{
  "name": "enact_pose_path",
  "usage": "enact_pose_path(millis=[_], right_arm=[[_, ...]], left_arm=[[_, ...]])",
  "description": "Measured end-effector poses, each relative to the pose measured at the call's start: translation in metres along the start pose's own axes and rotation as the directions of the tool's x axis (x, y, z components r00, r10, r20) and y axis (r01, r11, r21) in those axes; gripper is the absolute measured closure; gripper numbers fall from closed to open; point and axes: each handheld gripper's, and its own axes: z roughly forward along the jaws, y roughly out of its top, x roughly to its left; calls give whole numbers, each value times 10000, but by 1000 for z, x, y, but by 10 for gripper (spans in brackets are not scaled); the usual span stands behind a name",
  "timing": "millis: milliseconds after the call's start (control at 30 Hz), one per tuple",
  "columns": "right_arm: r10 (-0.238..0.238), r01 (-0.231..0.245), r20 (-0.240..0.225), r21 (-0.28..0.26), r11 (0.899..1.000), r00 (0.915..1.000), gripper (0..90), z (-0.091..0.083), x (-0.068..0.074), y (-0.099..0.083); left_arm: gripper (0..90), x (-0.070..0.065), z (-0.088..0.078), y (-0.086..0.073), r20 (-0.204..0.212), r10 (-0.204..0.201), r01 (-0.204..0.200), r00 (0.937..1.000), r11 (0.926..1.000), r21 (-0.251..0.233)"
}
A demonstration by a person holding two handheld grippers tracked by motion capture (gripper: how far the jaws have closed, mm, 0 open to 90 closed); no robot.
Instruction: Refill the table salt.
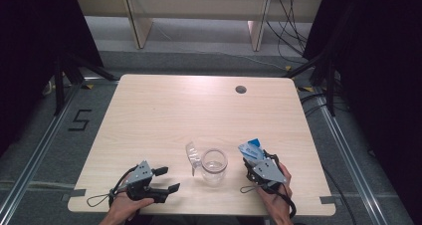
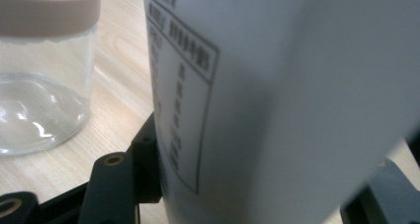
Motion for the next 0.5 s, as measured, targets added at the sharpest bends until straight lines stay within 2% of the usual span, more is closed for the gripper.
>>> enact_pose_path(millis=[133,167,200,233,300,333,367,467,500], right_arm=[[-396,396,0,-4,9992,9992,409,3,2,2],[-600,600,20,57,9982,9982,409,4,3,4],[-600,600,20,57,9982,9982,409,4,3,4],[-891,891,121,-19,9960,9960,409,5,3,5],[-977,977,99,35,9952,9952,409,5,4,6],[-1115,1115,126,51,9938,9937,409,5,4,7],[-1267,1267,77,44,9919,9919,409,6,4,8],[-1545,1543,229,89,9880,9877,409,6,4,11],[-1912,1912,241,46,9815,9813,409,6,4,12]], left_arm=[[231,0,0,-1,-33,-65,65,10000,10000,-11],[227,1,0,0,11,117,-117,9999,9999,7],[227,1,-1,-1,-20,168,-168,9999,9998,57],[225,0,-1,-1,-41,-25,25,10000,10000,24],[225,0,-1,-1,-51,-51,51,10000,10000,15],[225,0,-2,-1,-81,-48,48,10000,10000,-7],[225,1,-2,-1,-2,182,-182,9998,9998,-4],[224,1,-2,-1,-47,102,-102,9999,9999,20],[224,2,-2,-1,-18,122,-122,9999,9999,5]])
